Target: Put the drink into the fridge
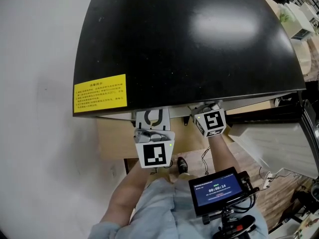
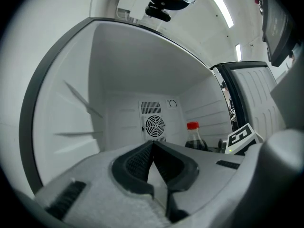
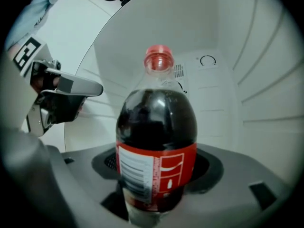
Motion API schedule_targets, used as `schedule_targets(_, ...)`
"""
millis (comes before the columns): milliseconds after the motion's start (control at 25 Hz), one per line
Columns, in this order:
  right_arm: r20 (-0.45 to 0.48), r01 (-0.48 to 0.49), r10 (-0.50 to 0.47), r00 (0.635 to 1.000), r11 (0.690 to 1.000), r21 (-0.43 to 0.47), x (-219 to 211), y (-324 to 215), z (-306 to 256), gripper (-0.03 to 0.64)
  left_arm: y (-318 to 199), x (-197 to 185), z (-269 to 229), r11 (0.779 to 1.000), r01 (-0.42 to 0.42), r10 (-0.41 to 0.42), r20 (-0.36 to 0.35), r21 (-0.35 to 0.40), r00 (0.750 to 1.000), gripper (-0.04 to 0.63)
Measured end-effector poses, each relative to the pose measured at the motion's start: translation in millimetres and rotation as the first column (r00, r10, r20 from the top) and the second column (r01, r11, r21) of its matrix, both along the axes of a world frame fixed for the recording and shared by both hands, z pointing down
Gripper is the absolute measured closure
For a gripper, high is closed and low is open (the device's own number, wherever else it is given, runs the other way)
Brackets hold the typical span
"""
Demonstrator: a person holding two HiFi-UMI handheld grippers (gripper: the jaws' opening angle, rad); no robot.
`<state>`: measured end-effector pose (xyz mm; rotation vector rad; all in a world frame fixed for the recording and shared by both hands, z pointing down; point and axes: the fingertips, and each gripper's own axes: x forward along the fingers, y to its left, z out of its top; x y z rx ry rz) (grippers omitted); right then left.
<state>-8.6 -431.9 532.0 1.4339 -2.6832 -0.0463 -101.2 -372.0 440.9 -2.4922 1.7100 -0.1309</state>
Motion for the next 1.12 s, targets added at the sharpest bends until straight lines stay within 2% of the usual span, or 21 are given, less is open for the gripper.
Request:
schedule_targets(240, -0.016, 0.001, -0.001, 1.000, 1.000, 0.003, 0.3, 0.5, -1.3, 0.282, -5.4, 2.5, 4.8, 1.000, 0.007, -0.007, -0.010, -0.013, 1.000, 0.586)
schedule_targets(360, -0.010, -0.007, 0.007, 1.000, 1.000, -0.004, 5.3, 2.1, -2.5, 0.250, -11.0, 6.5, 5.6, 1.000, 0.009, -0.010, -0.022, -0.012, 1.000, 0.587)
schedule_targets(1120, -0.019, -0.013, 0.012, 1.000, 0.998, -0.058, 27.3, 60.8, 23.6, 0.244, -21.7, 18.1, 16.4, 0.999, 0.039, -0.039, -0.046, -0.011, 0.998, 0.586)
